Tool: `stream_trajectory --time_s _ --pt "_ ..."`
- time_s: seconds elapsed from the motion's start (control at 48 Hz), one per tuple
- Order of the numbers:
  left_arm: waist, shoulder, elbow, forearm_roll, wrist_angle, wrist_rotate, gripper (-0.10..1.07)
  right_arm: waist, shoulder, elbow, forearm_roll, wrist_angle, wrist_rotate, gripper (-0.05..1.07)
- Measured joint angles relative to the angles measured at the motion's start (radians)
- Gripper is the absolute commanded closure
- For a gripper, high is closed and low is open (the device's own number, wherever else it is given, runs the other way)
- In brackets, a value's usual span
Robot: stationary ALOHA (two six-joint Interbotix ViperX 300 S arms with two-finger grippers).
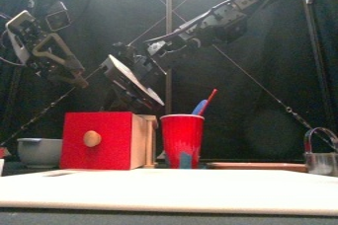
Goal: Put carrot into open drawer
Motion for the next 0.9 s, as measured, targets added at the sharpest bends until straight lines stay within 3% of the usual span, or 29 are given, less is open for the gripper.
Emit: stream_trajectory --time_s 0.583,0.896 --pt "0.000 -0.002 0.003 -0.008 -0.002 0.000 0.11 0.000 -0.002 0.002 -0.014 0.034 -0.002 0.69" --pt "0.000 0.000 0.003 -0.008 0.000 0.000 0.11 0.032 -0.127 0.054 -0.032 0.028 -0.002 0.69"
